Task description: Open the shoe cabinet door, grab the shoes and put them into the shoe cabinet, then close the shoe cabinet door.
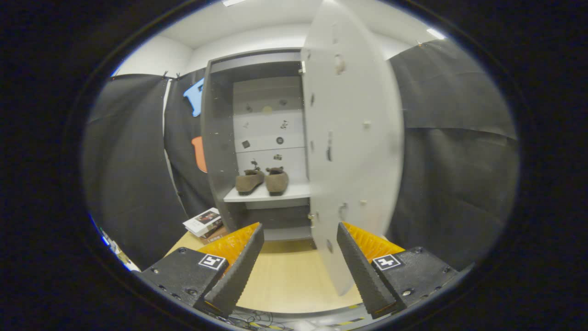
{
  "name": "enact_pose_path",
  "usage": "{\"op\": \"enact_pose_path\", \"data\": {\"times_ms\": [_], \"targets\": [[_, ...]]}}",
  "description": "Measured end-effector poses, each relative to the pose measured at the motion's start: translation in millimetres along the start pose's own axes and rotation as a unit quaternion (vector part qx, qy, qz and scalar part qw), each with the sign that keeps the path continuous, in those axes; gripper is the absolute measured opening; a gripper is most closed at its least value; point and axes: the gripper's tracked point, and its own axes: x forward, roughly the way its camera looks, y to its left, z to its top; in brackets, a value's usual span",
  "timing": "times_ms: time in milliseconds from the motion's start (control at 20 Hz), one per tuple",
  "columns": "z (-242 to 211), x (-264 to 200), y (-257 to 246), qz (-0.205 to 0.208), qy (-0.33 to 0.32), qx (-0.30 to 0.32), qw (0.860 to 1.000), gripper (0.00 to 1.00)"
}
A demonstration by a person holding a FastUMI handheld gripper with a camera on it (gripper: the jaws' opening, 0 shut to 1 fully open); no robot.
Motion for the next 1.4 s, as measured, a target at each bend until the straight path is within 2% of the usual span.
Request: {"op": "enact_pose_path", "data": {"times_ms": [250, 450, 600, 800, 1000, 1200, 1400], "targets": [[12.0, -8.3, -97.0, -0.049, -0.01, 0.018, 0.999, 1.0], [33.9, 12.8, -151.8, -0.043, -0.019, 0.025, 0.999, 1.0], [50.4, 41.3, -156.3, -0.008, -0.032, 0.006, 0.999, 0.99], [81.2, 67.3, -138.1, 0.059, -0.047, 0.0, 0.997, 1.0], [86.9, 72.9, -115.5, 0.108, -0.043, -0.013, 0.993, 1.0], [90.0, 76.6, -112.9, 0.118, -0.033, -0.023, 0.992, 0.99], [92.7, 72.8, -108.2, 0.097, -0.037, -0.037, 0.994, 0.97]]}}
